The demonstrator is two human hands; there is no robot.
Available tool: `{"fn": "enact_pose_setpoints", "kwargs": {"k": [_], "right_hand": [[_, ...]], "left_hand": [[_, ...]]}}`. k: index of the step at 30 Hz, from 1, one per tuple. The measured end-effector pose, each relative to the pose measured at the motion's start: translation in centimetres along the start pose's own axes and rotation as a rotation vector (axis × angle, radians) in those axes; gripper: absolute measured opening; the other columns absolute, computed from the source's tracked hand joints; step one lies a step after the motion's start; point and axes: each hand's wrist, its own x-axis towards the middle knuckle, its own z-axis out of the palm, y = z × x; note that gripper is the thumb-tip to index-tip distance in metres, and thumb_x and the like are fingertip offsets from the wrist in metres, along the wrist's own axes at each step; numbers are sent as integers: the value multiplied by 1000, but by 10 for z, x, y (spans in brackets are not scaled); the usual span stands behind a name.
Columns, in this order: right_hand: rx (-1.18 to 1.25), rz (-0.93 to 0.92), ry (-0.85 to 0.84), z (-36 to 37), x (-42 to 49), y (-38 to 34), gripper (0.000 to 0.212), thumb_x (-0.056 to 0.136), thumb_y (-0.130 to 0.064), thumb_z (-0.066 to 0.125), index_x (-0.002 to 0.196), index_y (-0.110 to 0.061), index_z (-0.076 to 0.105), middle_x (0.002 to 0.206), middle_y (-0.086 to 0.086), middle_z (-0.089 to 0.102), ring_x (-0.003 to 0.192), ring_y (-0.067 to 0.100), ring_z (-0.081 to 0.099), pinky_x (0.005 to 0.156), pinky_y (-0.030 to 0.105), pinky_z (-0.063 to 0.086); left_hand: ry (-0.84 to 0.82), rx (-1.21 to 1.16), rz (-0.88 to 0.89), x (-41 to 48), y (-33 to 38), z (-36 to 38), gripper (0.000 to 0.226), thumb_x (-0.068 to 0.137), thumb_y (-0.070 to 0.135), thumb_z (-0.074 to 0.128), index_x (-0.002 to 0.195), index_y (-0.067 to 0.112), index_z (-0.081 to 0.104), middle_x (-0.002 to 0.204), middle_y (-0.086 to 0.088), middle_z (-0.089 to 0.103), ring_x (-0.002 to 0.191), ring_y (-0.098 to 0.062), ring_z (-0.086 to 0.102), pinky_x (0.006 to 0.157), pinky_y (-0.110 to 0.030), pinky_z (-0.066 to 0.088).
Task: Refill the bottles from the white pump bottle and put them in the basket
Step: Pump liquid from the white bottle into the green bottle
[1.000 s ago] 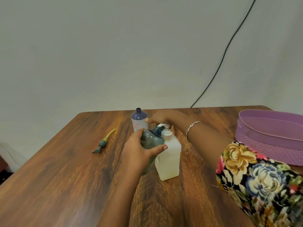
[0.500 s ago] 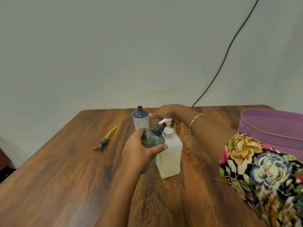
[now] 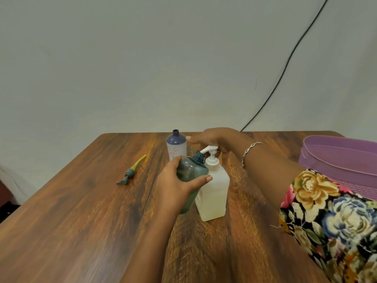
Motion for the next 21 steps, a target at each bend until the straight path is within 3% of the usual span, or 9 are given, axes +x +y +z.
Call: {"fn": "enact_pose_setpoints", "kwargs": {"k": [2,6,9,12,15,17,19,21], "right_hand": [[6,-13,15,-1,0,0,63,97,-49,37,132,3,43,132,26,49,102,33,53,90,40,44],[-94,-29,35,6,7,-1,51,100,-42,34,127,-1,49,127,22,54,111,35,55,91,37,44],[-250,-18,118,12,18,4,40,99,-37,38,80,-6,54,83,11,61,68,21,56,66,29,45],[-323,-19,260,14,20,12,40,96,-37,44,67,-10,48,65,3,49,58,16,49,60,26,41],[-318,-40,255,14,20,8,40,97,-37,43,69,-9,49,68,4,51,58,14,46,56,24,38],[-291,-44,139,12,15,4,46,99,-41,35,90,-2,57,84,13,59,65,18,53,62,26,39],[-201,-33,57,8,8,2,58,99,-46,32,122,4,50,111,24,59,93,32,61,67,32,41],[-174,-32,51,6,4,1,62,98,-49,32,134,2,41,128,24,53,113,37,54,71,35,42]], "left_hand": [[-2,-7,2,1,-1,0,81,61,43,80,131,20,48,125,2,56,106,-12,50,80,-23,41],[10,-8,-7,2,-3,1,82,61,44,80,132,20,47,126,2,55,106,-10,49,82,-24,42],[2,-11,4,1,-4,3,81,60,44,81,130,20,49,121,4,56,103,-8,49,81,-22,41],[-10,15,12,0,-4,4,80,60,43,81,130,20,49,115,9,53,99,-6,47,79,-21,39],[-2,22,2,2,-6,2,80,60,43,81,130,20,49,113,9,52,98,-6,47,78,-21,39],[-17,23,-3,1,-6,1,80,61,42,81,130,20,49,116,7,54,99,-7,47,79,-22,40],[-30,23,2,-1,-6,1,80,61,43,80,131,20,48,121,4,54,101,-8,47,80,-23,40],[-24,26,3,-2,-5,1,82,61,44,79,132,20,47,124,4,54,102,-8,46,81,-24,41]]}}
